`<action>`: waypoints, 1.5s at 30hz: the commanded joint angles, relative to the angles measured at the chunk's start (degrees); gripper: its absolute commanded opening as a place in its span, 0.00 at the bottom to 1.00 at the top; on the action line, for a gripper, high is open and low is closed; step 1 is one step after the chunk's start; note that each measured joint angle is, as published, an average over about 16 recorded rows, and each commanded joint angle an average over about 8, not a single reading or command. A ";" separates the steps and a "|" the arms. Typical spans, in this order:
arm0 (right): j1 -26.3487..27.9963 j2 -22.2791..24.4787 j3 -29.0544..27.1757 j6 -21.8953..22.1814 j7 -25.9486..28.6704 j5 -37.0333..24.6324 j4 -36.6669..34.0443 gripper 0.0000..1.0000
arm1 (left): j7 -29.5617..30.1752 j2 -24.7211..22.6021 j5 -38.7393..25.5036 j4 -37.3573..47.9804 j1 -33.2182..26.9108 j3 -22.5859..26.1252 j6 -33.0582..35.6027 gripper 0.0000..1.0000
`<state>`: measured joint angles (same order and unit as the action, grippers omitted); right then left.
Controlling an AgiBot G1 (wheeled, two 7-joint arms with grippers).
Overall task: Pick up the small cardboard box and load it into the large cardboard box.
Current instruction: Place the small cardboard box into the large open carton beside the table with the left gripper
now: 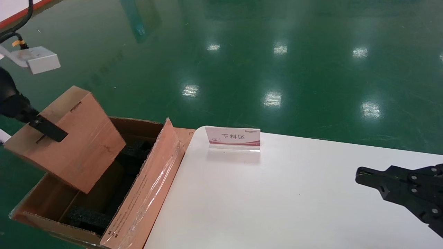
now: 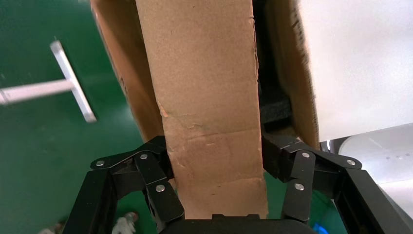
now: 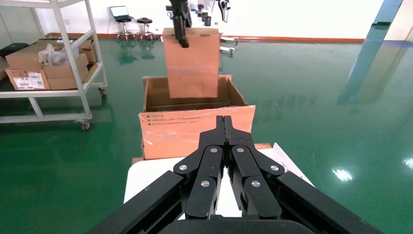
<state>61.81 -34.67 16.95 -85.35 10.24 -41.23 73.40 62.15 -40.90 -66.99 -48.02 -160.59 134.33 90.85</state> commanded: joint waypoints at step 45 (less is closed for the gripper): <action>0.03 0.06 0.14 0.06 -0.07 0.10 0.00 1.00 | 6.52 7.92 -4.84 -6.79 8.38 9.02 -15.26 0.00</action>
<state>61.84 -34.61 17.09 -85.28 10.17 -41.14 73.40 68.67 -33.00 -71.71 -54.77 -152.18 143.30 75.61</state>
